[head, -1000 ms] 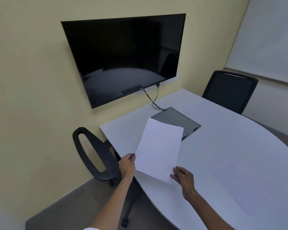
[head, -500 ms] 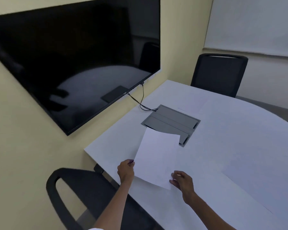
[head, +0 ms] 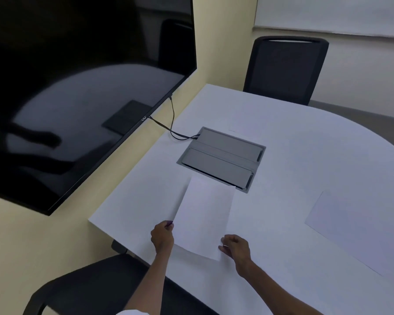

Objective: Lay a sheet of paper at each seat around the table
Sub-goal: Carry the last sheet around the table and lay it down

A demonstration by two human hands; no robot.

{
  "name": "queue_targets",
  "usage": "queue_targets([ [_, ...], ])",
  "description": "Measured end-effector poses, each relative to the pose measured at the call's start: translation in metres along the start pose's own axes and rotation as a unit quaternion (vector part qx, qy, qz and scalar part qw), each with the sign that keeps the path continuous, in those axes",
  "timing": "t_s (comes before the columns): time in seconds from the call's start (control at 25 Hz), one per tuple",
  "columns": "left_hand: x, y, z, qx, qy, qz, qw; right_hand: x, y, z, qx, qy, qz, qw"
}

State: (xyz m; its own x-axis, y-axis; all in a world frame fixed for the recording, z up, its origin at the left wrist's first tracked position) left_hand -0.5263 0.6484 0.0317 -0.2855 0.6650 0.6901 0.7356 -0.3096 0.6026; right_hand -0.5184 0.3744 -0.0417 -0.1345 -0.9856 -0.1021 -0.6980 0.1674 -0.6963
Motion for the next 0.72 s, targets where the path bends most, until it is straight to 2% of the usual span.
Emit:
queue_targets([
  [0.72,-0.021,-0.019,0.085,-0.021,-0.063,0.059,0.996,-0.046,0.037,0.016,-0.033,0.17,-0.054,0.983],
])
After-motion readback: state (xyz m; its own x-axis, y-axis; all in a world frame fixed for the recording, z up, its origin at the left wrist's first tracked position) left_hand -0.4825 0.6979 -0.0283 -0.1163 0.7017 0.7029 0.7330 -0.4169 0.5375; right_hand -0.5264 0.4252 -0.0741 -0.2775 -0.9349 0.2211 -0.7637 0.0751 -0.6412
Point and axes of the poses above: each hand's wrist, its own z-axis towards the middle knuckle, its own x-axis out of the back of the hand, y = z × x, the point moved 6 cm from there along z, towards the middle knuckle, and after that the axes turned 2 degrees about x, right-handed, at the moved point
